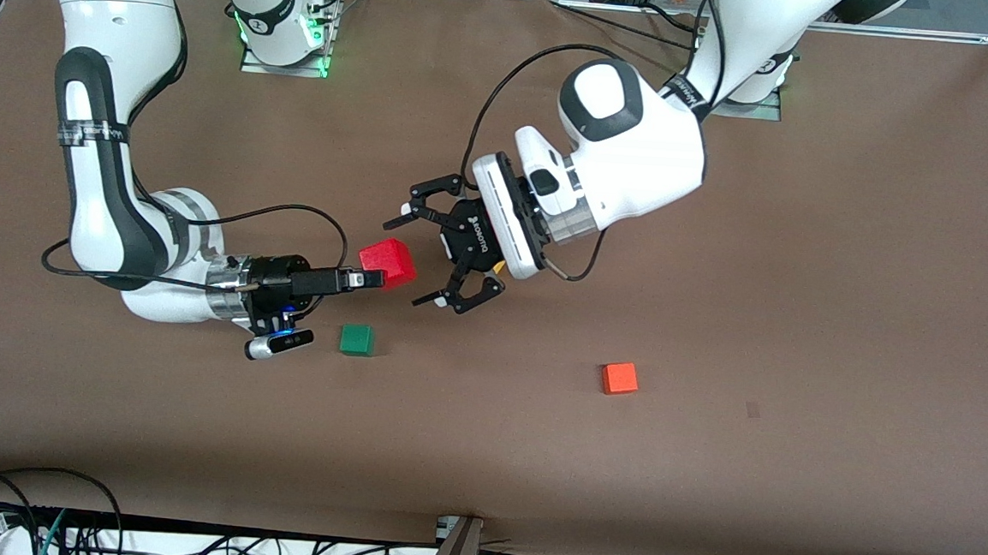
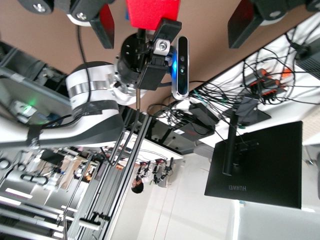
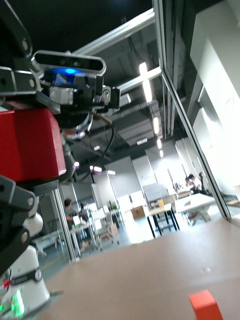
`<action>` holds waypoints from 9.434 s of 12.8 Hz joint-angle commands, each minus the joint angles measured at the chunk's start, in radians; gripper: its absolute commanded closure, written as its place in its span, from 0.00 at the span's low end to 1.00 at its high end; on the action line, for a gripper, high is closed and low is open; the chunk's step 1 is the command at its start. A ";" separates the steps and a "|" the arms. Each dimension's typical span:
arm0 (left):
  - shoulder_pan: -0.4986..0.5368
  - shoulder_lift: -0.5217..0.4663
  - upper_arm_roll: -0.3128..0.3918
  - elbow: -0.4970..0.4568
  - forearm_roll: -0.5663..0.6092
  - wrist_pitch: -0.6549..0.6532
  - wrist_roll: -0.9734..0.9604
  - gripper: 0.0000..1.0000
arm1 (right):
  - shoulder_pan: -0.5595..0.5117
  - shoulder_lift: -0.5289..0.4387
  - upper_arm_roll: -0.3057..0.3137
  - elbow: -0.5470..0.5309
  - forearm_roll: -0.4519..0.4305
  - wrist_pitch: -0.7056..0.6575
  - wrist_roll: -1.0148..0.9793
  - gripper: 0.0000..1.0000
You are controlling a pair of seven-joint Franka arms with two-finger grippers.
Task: Pass red block to right arm, stack on blue
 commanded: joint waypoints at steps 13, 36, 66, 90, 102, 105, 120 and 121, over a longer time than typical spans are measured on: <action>0.206 -0.064 0.209 -0.086 0.485 -0.772 -0.571 0.00 | 0.033 -0.059 -0.107 0.137 -1.253 0.189 0.005 1.00; 0.213 -0.625 0.628 -0.291 1.032 -1.200 -1.039 0.00 | 0.084 -0.337 -0.126 -0.611 -1.618 1.120 0.025 1.00; 0.249 -0.704 0.622 -0.385 0.995 -1.198 -1.069 0.00 | 0.081 -0.281 -0.141 -0.607 -1.639 1.159 0.193 0.91; 0.248 -0.704 0.619 -0.385 0.995 -1.198 -1.069 0.00 | 0.073 -0.308 -0.218 0.209 -1.699 -0.114 0.192 0.00; 0.248 -0.687 0.620 -0.361 1.003 -1.194 -1.066 0.00 | -0.143 -0.539 0.032 0.114 -1.791 -0.225 0.212 0.00; 0.245 -0.678 0.619 -0.351 1.004 -1.188 -1.073 0.00 | -0.187 -0.634 0.054 0.073 -1.788 -0.181 0.213 0.00; 0.233 -0.647 0.613 -0.315 1.009 -1.189 -1.073 0.00 | -0.220 -0.670 0.105 0.033 -1.791 -0.262 0.247 0.00; 0.233 -0.647 0.613 -0.315 1.009 -1.189 -1.073 0.00 | -0.218 -0.668 0.105 0.033 -1.792 -0.259 0.247 0.00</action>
